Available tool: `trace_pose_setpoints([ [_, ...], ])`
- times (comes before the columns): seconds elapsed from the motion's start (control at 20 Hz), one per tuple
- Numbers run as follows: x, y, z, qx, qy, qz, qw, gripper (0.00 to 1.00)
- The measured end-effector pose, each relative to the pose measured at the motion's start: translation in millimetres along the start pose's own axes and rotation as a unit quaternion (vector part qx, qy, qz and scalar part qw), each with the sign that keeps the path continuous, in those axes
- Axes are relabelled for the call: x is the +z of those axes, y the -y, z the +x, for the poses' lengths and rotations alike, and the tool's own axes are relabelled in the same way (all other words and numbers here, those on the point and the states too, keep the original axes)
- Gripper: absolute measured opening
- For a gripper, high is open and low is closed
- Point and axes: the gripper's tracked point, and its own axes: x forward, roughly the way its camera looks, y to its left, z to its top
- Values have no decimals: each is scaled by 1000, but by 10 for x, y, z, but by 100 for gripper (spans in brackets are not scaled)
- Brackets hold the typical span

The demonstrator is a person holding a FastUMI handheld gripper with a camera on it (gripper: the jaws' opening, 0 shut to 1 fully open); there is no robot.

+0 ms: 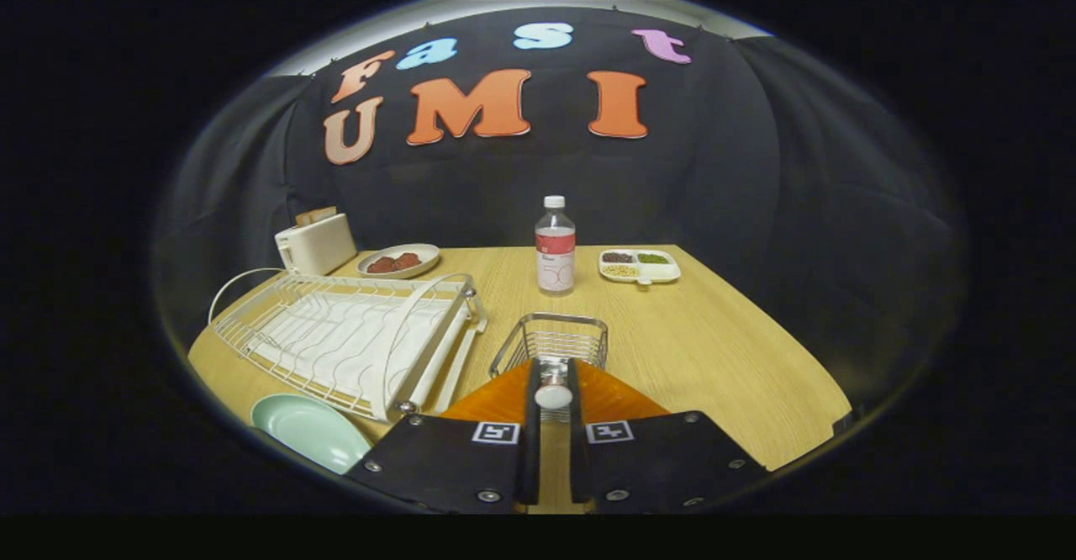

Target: Take the plate from the dish rack, then take the spoon from the basket and place it into the plate.

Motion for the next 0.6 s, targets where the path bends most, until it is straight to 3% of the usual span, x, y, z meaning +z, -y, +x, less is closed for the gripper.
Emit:
trace_pose_setpoints([
  [0.6,753,-38,-415,11,37,-24,999,12],
])
